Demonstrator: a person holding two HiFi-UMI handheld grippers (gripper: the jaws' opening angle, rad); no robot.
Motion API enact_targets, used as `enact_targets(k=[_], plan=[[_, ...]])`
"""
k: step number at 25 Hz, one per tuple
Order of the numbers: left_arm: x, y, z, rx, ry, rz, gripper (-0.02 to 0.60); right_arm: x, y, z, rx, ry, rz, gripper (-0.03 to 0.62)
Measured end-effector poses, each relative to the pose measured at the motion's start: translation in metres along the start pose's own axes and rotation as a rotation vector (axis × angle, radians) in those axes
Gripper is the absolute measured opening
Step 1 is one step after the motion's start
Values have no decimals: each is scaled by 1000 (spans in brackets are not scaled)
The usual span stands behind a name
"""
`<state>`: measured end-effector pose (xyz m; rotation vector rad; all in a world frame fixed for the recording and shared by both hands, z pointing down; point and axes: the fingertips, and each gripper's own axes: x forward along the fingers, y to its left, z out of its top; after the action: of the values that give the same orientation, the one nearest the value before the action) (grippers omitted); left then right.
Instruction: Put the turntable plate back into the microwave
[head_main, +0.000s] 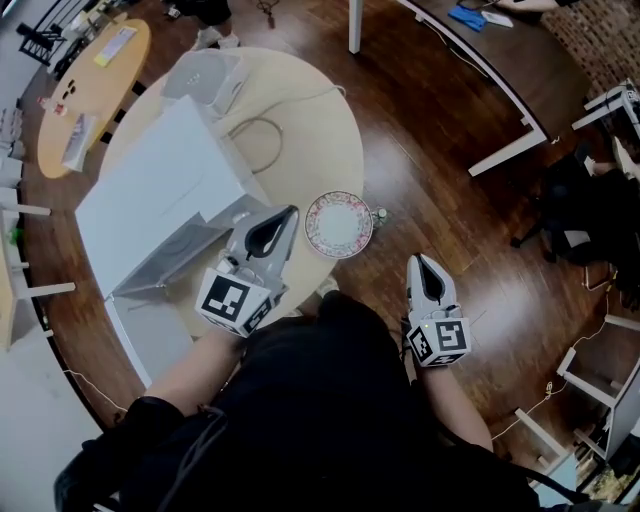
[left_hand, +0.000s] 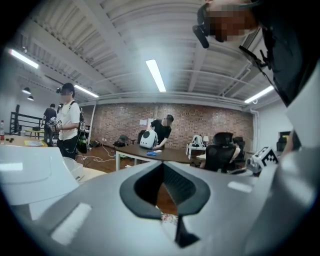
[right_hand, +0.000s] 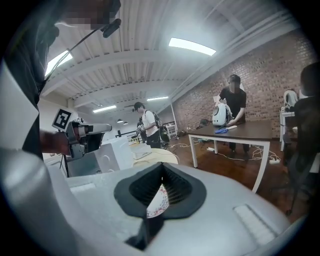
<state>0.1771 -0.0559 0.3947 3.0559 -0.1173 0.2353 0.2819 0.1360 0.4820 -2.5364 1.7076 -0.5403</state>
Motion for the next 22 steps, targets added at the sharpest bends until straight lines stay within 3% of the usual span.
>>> enact_targets(k=[18, 22], plan=[[16, 19, -22, -1, 92, 61, 5, 52, 16, -32, 24, 62, 140, 2], [20, 20, -29, 0, 99, 35, 5, 62, 22, -48, 53, 95, 190, 2]])
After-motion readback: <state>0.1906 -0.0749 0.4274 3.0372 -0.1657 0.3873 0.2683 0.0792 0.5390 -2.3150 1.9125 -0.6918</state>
